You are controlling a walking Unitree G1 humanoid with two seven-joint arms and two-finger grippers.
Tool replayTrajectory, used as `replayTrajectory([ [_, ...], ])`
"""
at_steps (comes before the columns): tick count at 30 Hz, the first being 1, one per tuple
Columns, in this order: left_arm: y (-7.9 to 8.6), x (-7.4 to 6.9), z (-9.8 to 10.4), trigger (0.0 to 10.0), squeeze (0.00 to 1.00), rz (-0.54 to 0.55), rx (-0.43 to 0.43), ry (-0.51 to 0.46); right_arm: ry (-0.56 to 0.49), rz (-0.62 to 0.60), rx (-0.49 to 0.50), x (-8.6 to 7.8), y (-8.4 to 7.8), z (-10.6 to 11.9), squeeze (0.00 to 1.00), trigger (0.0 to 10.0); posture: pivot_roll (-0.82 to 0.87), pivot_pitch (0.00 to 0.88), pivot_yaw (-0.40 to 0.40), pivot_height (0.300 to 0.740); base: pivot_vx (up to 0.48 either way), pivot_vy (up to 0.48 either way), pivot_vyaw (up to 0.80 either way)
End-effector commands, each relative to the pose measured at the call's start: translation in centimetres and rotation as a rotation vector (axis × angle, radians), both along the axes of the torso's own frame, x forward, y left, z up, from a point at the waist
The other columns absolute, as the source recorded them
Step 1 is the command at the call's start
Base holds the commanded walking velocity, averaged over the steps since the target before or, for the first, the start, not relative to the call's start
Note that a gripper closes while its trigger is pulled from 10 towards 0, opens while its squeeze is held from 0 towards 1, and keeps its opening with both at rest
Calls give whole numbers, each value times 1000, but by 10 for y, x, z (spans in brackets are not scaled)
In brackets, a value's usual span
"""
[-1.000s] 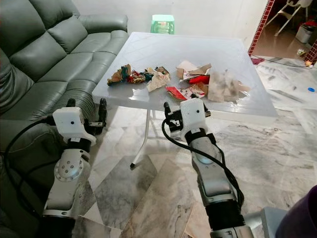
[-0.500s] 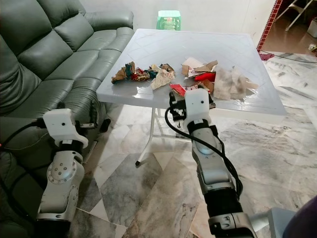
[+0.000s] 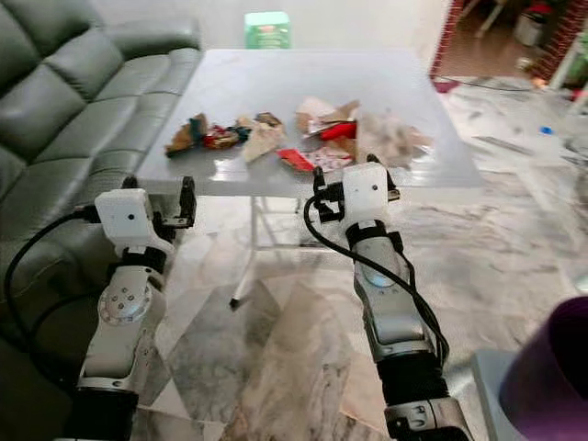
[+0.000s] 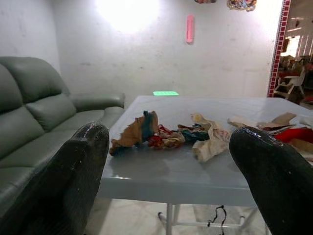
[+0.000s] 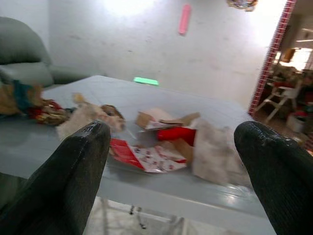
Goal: Picking trash to rubbish bin
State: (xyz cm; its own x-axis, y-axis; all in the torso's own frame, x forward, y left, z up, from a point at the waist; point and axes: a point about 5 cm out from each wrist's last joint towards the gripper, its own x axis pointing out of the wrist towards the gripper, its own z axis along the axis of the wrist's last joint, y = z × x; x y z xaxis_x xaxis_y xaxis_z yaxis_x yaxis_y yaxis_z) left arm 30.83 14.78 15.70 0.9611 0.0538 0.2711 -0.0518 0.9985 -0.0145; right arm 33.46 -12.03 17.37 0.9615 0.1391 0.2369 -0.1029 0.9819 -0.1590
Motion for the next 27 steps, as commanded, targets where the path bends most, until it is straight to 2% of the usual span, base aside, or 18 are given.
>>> replayTrajectory([
  [1,8,4,5,10000,0,34,-7,-23,-24,16,-10,-2,3,7,0,10000,-51,29,-6,740,292,382,-463],
  [13,15,6,6,10000,0,29,13,-18,-25,-1,-4,-4,-1,6,0,10000,-50,53,13,740,292,382,0],
  [19,14,7,6,10000,0,14,31,-15,-22,-12,-4,-6,-3,4,0,10000,-50,53,14,740,292,382,0],
  [27,14,7,6,10000,0,13,28,-18,-28,-20,-7,-2,-3,6,0,10000,-39,38,21,740,381,0,0],
])
